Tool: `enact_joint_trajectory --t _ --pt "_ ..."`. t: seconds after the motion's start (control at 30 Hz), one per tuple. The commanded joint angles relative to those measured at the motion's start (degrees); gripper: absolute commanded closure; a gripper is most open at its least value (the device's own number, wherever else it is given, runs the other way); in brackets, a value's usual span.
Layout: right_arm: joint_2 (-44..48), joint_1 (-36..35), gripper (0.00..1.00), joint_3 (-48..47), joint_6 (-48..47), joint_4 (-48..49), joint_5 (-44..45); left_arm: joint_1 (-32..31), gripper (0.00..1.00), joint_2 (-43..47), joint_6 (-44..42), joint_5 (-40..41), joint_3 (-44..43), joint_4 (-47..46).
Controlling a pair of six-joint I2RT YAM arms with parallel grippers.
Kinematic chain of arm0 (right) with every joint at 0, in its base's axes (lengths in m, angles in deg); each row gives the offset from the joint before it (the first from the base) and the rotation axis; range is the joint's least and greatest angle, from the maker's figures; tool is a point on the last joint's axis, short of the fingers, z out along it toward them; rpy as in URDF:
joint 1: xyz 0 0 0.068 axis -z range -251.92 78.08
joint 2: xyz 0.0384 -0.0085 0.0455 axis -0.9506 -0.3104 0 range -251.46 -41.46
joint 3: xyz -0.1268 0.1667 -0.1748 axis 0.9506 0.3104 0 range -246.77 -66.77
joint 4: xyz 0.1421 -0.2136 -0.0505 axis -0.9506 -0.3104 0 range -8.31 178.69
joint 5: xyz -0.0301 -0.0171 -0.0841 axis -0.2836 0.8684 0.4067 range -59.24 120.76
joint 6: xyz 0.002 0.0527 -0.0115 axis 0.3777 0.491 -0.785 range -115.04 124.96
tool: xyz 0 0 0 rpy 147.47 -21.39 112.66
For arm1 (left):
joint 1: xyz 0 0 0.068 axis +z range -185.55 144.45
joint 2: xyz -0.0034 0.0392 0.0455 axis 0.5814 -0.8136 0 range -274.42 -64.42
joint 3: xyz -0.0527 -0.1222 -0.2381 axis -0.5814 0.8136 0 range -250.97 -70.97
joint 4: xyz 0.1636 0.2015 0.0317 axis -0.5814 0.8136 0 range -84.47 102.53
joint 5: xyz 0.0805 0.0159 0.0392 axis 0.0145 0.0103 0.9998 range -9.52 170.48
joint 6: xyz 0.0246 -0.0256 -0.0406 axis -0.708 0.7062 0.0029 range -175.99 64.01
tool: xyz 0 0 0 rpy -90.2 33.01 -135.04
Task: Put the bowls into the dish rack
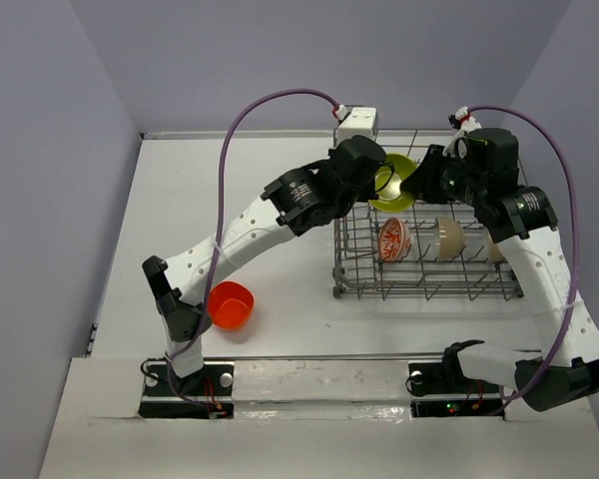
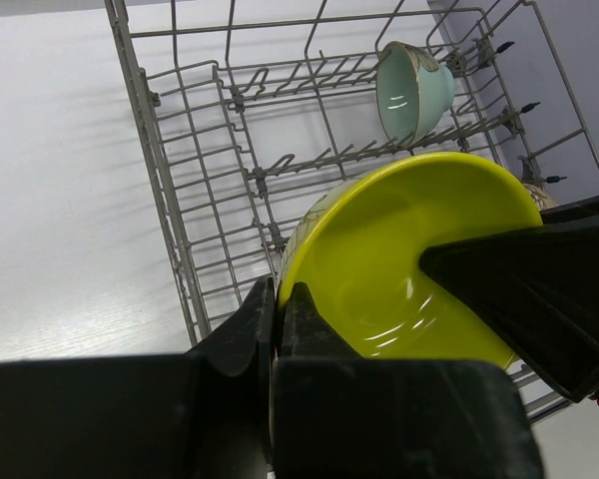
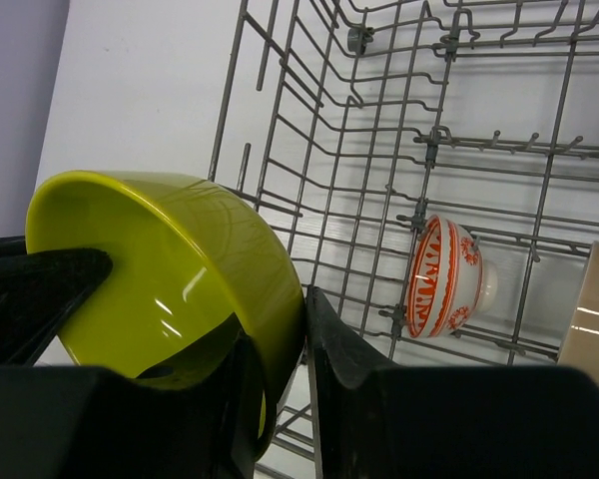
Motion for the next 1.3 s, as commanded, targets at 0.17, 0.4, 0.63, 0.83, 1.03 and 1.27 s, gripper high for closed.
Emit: enact_joint_trajectory --t 0.17,0.4,0.63,0.83,1.03,1.27 --pt "1.1 0.2 0.77 -3.6 -1.2 -0.4 6.9 -0.4 1.0 0.7 -1.1 3.6 -2.8 -1.6" --pt "1.1 -0.3 0.78 -3.7 -2.0 -1.4 10.7 -1.4 1.0 -1.1 -1.6 5.1 -5.0 -0.5" --pt "-0.2 -1.4 0.99 -4.3 -2.7 -1.8 15.8 -2.3 0.61 -2.5 -2.9 4.9 -7.0 -0.7" --pt "-3.2 -2.1 0.99 -7.2 -2.6 -2.4 18.1 -2.3 0.37 -1.0 -6.0 6.2 -7.0 -1.1" --pt "-9.7 -4.3 0.99 -14.5 -3.5 -3.5 27.0 -2.0 0.32 11.7 -6.1 11.6 0.4 -0.9" --pt "-28.1 -12.3 0.99 -34.7 -8.0 -11.8 67.7 6.2 0.25 38.3 -7.9 6.4 29.3 -10.0"
